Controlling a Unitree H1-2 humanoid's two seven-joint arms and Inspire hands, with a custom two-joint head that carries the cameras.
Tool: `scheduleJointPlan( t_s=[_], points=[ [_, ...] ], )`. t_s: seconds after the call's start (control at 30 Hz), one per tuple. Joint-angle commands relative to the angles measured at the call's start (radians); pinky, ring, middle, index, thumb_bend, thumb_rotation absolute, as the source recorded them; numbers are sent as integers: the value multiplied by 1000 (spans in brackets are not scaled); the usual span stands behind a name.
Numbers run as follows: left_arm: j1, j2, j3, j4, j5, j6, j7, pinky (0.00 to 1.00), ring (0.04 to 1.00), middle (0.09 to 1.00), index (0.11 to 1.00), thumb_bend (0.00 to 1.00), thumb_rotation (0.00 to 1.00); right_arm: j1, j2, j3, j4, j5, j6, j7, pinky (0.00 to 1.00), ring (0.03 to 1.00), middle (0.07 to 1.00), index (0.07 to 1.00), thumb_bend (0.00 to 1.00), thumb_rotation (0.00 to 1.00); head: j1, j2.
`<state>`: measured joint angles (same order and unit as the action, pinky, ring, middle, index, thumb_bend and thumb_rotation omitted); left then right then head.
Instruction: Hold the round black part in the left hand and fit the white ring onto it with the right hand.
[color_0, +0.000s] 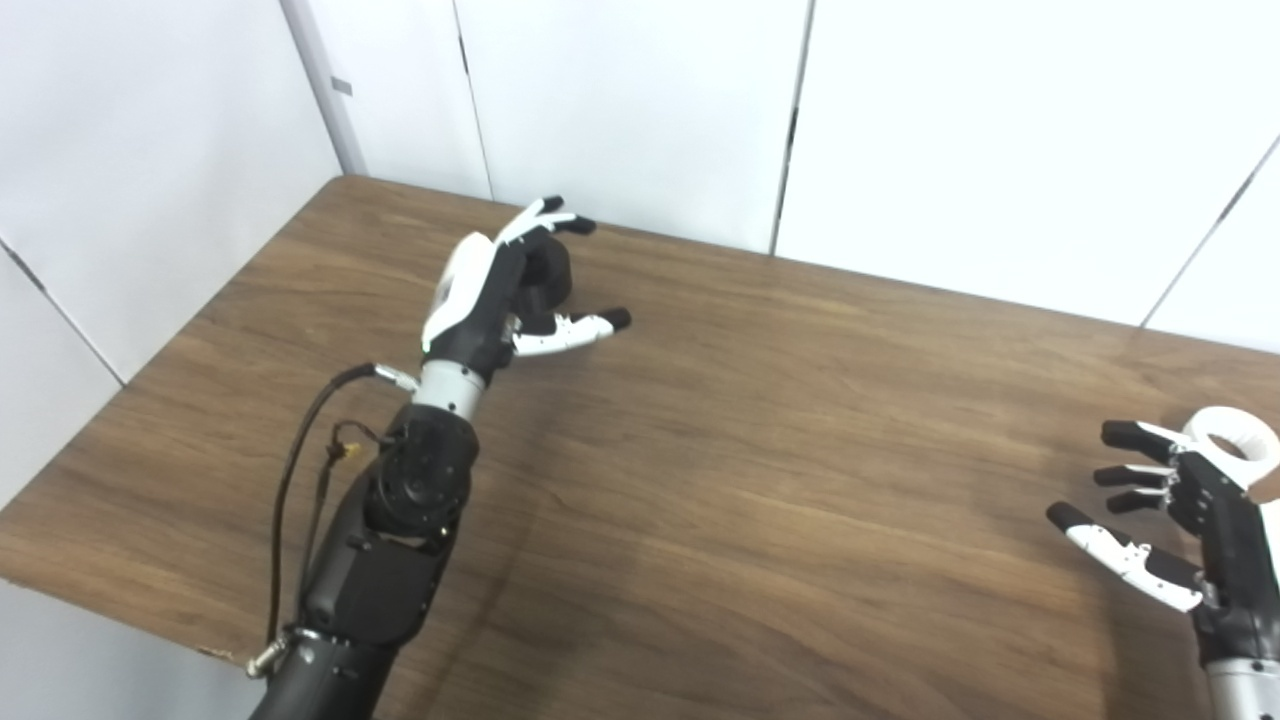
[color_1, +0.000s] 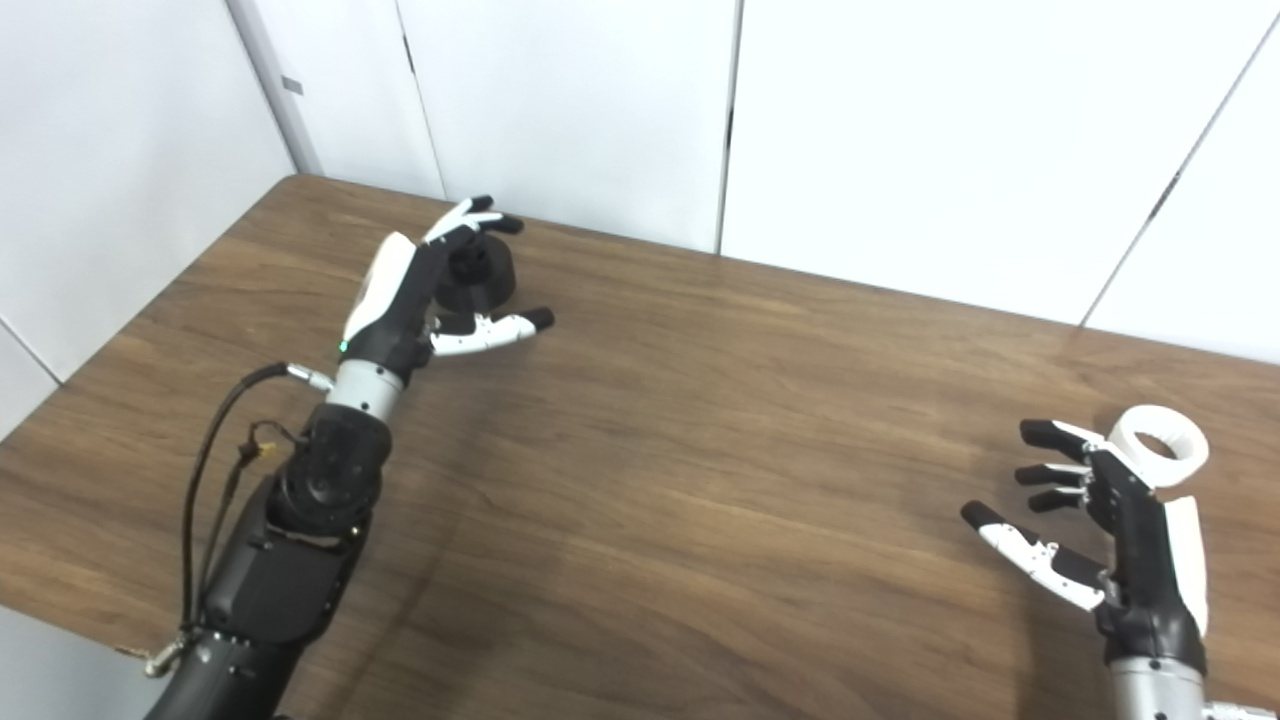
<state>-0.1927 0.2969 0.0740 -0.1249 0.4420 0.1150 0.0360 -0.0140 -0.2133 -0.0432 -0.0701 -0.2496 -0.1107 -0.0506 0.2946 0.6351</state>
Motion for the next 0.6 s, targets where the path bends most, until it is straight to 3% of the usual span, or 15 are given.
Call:
scheduleJointPlan(
  t_s=[0.0,0.13,0.57],
  points=[
    [-55,29,11,-18,13,2,11,857,984,962,768,910,298,-22,-9,-9,-21,12,-28,-2,492,598,727,694,584,171,1,1],
    [-78,58,8,12,50,-2,30,810,973,959,766,919,324,-23,-11,-8,-17,16,-37,-1,490,599,730,693,584,183,1,1],
    [-137,108,21,92,102,45,52,869,999,964,787,959,293,-20,-16,-10,-9,15,-48,-3,482,591,724,693,581,175,-3,-3]
  ],
)
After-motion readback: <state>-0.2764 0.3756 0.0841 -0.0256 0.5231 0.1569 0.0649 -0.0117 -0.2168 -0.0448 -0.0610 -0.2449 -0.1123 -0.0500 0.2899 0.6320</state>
